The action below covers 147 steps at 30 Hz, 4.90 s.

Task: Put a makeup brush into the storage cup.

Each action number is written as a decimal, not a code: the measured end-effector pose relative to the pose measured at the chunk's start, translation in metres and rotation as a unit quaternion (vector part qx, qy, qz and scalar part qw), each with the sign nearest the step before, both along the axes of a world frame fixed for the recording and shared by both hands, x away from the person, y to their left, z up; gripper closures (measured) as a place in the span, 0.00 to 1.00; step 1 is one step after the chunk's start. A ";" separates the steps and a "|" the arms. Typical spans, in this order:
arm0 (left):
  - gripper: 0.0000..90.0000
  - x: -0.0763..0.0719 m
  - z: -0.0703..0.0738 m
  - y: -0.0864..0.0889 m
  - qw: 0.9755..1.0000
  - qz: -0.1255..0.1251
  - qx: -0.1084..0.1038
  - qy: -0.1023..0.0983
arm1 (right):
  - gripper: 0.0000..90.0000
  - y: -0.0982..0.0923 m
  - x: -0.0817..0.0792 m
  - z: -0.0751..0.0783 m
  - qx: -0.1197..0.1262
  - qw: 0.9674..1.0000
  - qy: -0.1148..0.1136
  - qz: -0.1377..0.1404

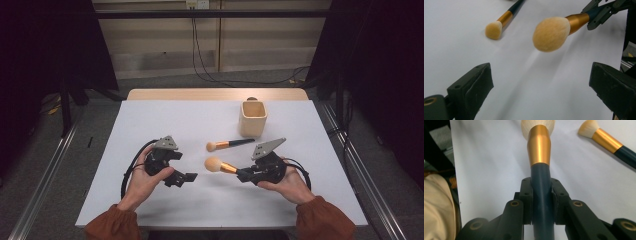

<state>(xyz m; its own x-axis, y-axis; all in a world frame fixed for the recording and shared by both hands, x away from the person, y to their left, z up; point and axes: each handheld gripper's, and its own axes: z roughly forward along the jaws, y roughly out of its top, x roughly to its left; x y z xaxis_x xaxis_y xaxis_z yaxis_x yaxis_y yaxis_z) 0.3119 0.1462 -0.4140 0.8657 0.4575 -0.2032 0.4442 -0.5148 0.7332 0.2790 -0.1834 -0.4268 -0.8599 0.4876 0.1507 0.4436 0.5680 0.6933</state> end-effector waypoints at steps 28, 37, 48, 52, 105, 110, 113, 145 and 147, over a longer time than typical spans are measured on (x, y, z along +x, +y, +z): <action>0.06 -0.015 -0.009 0.006 0.998 0.027 -0.048 -0.037 | 0.84 -0.013 -0.019 -0.012 0.155 0.983 -0.058 -0.080; 0.05 -0.018 -0.007 0.008 0.995 0.046 -0.056 -0.062 | 0.84 -0.014 -0.025 -0.012 0.183 0.975 -0.097 -0.085; 0.05 -0.023 -0.003 0.010 0.992 0.055 -0.085 -0.069 | 0.84 -0.019 -0.027 -0.008 0.236 0.961 -0.117 -0.085; 0.05 -0.030 0.002 0.005 0.989 0.056 -0.101 -0.089 | 0.84 -0.019 -0.029 -0.005 0.244 0.959 -0.120 -0.082; 0.26 -0.018 0.006 -0.078 0.942 -0.046 -0.330 -0.050 | 0.84 -0.017 -0.033 0.010 0.301 0.942 -0.139 -0.043; 0.39 -0.015 0.005 -0.079 0.934 -0.055 -0.352 -0.040 | 0.84 -0.018 -0.032 0.009 0.304 0.943 -0.134 -0.038; 0.43 -0.013 0.002 -0.081 0.928 -0.053 -0.368 -0.028 | 0.84 -0.018 -0.032 0.007 0.306 0.942 -0.132 -0.033; 0.73 -0.011 0.008 -0.078 0.931 -0.062 -0.360 -0.022 | 0.74 -0.015 -0.027 0.006 0.296 0.950 -0.099 -0.032; 0.73 -0.011 0.009 -0.076 0.931 -0.061 -0.359 -0.023 | 0.68 -0.015 -0.027 0.006 0.288 0.952 -0.098 -0.035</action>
